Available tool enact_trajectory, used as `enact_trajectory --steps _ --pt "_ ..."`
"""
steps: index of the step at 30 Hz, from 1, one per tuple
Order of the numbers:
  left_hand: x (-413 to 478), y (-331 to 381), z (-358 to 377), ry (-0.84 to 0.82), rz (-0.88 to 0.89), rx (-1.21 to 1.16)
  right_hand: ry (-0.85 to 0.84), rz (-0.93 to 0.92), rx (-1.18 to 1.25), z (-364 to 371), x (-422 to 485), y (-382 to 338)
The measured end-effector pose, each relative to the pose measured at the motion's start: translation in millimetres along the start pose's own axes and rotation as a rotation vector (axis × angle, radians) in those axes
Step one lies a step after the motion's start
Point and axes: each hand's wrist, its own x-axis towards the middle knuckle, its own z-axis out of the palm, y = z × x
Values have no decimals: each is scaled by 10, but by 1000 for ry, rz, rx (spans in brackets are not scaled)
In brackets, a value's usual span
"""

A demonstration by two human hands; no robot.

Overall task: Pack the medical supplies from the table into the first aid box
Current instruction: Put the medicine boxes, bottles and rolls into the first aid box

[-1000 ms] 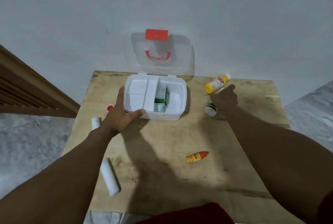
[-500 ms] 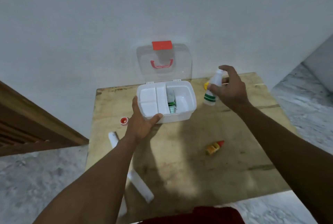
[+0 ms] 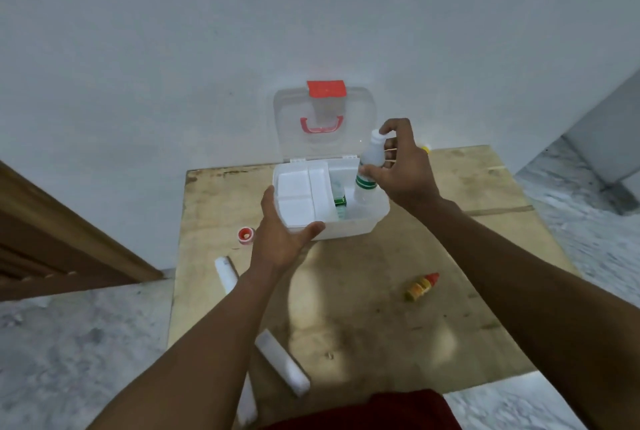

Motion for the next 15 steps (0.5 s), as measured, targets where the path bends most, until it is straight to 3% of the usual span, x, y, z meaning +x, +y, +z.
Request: enact_trajectory --steps 10,15 --pt "74 95 -74 -78 89 -32 -15 -73 -163 425 212 316" --pt "79 64 -73 -81 50 -44 -39 -73 -196 556 273 454"
